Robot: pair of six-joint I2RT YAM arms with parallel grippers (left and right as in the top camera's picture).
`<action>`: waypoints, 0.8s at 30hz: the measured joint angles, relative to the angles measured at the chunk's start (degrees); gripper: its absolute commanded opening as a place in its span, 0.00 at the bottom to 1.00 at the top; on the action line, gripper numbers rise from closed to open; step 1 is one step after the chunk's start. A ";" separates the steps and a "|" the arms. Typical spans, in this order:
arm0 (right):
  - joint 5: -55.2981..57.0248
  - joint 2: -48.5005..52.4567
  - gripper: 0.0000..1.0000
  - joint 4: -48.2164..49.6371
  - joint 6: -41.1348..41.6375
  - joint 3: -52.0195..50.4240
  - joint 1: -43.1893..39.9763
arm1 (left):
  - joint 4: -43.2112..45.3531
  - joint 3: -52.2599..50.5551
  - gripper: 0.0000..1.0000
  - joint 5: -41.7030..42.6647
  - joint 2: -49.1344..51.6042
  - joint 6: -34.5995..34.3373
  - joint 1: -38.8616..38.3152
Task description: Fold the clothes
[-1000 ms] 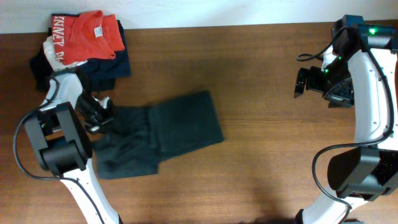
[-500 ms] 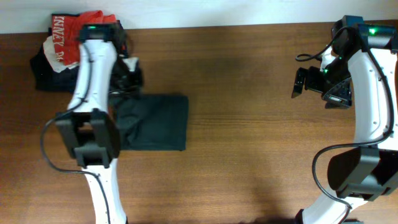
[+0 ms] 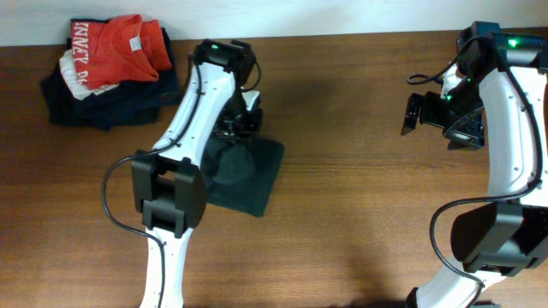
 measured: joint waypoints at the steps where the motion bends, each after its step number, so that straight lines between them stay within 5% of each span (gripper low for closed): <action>1: 0.00 0.00 0.99 0.00 0.00 0.00 0.00 | -0.15 0.00 0.54 0.17 0.00 0.00 -0.83; 2: 0.00 0.00 0.99 -0.02 0.00 0.00 0.00 | -0.87 0.00 0.68 0.59 0.00 0.00 -2.03; 4: 0.00 0.00 0.99 0.00 -0.02 0.00 0.00 | -1.73 0.00 0.72 1.18 0.00 -0.35 -3.58; 12: 0.00 0.00 0.99 0.02 0.00 0.00 0.00 | -1.95 1.11 0.74 10.27 -0.04 1.33 -4.90; 14: 0.00 0.00 0.99 0.00 -0.02 0.00 0.00 | -1.90 2.23 0.82 9.38 -1.25 1.53 -1.92; 19: 0.00 0.00 0.99 0.35 -0.02 0.00 0.00 | -1.75 2.84 0.82 3.54 -5.51 2.62 9.70; 24: 0.00 0.00 0.99 0.90 0.00 0.00 0.00 | -0.85 -3.13 0.82 2.73 -4.50 3.34 6.75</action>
